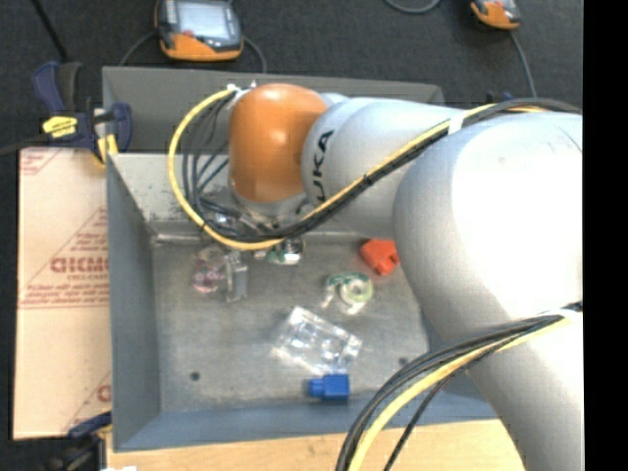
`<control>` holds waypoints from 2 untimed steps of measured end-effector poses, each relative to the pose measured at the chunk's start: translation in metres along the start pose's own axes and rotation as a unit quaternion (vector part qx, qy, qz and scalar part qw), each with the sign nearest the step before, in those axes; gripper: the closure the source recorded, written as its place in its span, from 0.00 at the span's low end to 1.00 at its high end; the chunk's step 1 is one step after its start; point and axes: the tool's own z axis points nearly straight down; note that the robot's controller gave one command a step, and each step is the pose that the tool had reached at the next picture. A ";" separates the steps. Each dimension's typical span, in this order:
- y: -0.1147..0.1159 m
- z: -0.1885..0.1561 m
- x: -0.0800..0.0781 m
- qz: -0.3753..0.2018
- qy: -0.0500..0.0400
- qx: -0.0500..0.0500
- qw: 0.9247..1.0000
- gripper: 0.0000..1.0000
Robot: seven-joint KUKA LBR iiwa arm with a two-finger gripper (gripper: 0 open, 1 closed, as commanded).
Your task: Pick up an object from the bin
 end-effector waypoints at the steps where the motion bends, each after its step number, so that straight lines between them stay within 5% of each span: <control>1: 0.002 -0.005 -0.001 0.002 -0.002 -0.002 1.000 1.00; 2: 0.023 -0.131 0.035 -0.003 -0.005 -0.002 1.000 1.00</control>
Offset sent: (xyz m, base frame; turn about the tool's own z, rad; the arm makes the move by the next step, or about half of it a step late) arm 0.0000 0.0000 0.0000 0.0000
